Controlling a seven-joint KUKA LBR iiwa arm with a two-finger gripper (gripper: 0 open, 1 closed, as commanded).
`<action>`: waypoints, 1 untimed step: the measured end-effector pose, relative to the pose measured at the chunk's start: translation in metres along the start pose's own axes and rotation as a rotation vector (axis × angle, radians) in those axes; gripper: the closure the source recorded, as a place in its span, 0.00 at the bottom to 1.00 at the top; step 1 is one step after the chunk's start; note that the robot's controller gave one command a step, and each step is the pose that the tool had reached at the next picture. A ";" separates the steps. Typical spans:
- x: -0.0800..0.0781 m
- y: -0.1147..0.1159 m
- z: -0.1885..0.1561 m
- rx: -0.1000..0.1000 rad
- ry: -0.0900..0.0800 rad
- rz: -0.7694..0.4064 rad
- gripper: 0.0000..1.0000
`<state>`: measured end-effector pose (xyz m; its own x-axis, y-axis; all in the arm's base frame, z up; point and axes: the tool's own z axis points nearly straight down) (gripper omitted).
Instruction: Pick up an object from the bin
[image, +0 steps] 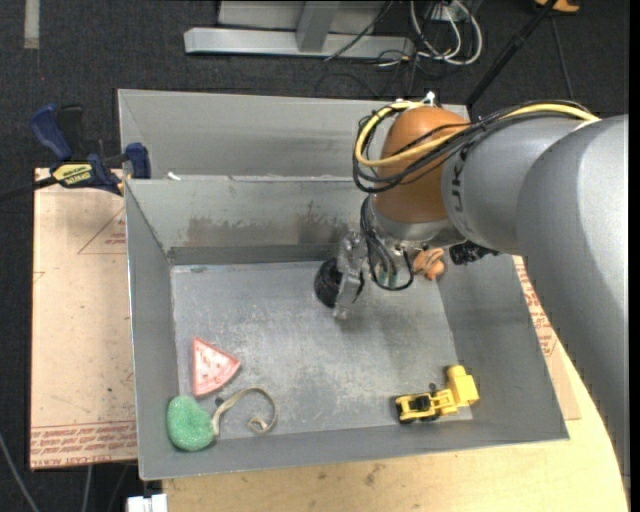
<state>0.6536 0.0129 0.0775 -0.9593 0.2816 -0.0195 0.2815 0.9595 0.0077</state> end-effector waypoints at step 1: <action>0.012 0.009 -0.010 0.005 0.006 -0.005 1.00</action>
Offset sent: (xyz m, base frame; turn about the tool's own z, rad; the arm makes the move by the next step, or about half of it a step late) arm 0.0024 -0.0075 0.1104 -0.0659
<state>0.6442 0.0253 0.0869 -0.9607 0.2771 -0.0139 0.2771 0.9608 0.0023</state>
